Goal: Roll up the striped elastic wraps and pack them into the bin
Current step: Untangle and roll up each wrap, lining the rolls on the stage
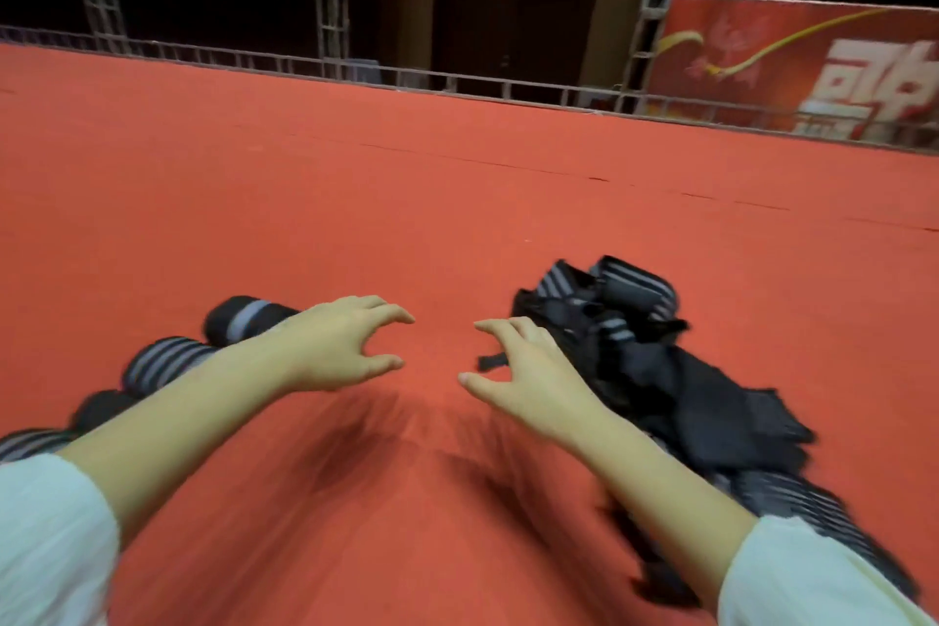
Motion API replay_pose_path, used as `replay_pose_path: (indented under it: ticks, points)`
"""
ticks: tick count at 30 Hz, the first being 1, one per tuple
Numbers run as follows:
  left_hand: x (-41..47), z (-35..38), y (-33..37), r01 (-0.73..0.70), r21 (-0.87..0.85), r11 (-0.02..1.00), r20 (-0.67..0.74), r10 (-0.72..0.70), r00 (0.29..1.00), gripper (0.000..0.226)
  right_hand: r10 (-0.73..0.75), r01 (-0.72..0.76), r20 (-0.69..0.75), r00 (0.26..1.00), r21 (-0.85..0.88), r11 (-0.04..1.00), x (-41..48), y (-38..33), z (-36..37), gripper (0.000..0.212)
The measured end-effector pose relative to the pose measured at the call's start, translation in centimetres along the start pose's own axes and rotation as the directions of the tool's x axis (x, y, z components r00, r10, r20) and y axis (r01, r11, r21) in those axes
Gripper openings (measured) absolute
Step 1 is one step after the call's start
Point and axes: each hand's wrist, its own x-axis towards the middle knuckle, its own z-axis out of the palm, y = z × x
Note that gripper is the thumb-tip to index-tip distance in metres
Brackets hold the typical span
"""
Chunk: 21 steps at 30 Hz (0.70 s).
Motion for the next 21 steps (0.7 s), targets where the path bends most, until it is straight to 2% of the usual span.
replay_pose_path:
  ticks: [5,13,17,21]
  points:
    - [1.9,0.9,11.0,-0.173,0.033,0.984,0.011,0.173,0.985,0.058,0.09,-0.099,-0.055,0.994,-0.211,0.972,-8.6,7.6,-8.1,0.061]
    - [4.4,3.7,24.7,-0.35,-0.037,0.936,0.007,0.35,0.937,0.054,0.288,-0.302,-0.1,0.952,-0.176,0.937,-18.4,15.6,-14.6,0.054]
    - [4.6,5.6,28.0,-0.381,-0.076,0.921,0.028,0.384,0.923,0.058,0.272,-0.279,-0.069,0.96,-0.144,0.949,-20.2,17.1,-14.0,0.054]
    - [4.3,7.9,29.5,-0.378,-0.139,0.915,0.06,0.389,0.919,0.071,0.197,-0.196,0.0,0.98,-0.069,0.978,-20.3,17.9,-12.0,0.065]
